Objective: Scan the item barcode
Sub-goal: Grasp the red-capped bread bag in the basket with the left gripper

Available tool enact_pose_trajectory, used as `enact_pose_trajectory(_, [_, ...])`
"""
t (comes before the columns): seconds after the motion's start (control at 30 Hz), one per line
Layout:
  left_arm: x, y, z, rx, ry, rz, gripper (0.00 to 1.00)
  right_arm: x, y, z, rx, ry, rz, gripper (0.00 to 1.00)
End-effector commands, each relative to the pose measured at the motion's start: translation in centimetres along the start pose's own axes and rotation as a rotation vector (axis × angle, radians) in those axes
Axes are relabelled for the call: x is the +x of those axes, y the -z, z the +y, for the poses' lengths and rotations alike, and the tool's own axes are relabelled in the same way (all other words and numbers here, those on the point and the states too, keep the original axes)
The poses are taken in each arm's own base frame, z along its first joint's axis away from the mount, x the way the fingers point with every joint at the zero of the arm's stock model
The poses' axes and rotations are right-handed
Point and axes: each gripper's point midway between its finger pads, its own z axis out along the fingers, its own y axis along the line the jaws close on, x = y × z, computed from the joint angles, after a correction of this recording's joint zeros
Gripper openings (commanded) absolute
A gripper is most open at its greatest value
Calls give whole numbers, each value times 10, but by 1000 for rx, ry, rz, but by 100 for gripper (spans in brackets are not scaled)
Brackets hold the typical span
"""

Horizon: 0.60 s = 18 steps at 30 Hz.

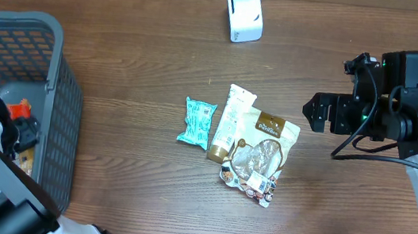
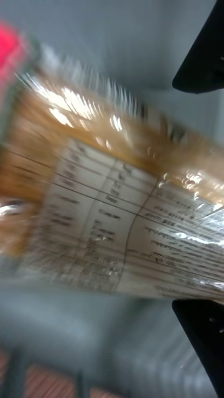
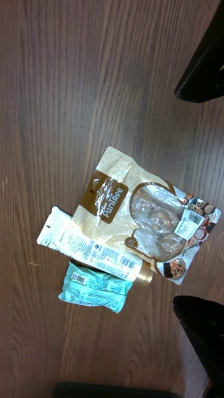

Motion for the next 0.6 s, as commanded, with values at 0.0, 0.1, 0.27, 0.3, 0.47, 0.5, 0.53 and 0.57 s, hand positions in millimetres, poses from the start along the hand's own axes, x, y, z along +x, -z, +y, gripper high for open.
enact_pose_trajectory(0.0, [15, -21, 9, -63, -72, 94, 91, -5, 3, 4, -9, 15, -17, 100])
enact_pose_trajectory(0.1, [21, -33, 6, -58, -80, 137, 73, -4, 3, 4, -9, 14, -15, 100])
enact_pose_trajectory(0.27, [18, -37, 4, -52, -60, 131, 4, -4, 3, 4, -9, 14, -15, 100])
enact_pose_trajectory(0.3, [18, -37, 4, -51, -60, 130, 4, -4, 3, 4, -9, 14, -15, 100])
enact_pose_trajectory(0.47, [6, -28, 0, -21, -58, 108, 4, -4, 3, 4, -9, 14, -15, 100])
enact_pose_trajectory(0.5, [2, -24, -2, -9, -60, 102, 4, -4, 3, 4, -9, 14, -15, 100])
enact_pose_trajectory(0.53, [-4, -18, -6, 8, -64, 92, 4, -4, 3, 4, -9, 14, -15, 100])
enact_pose_trajectory(0.57, [-11, -10, -10, 25, -69, 80, 4, -4, 3, 4, -9, 14, -15, 100])
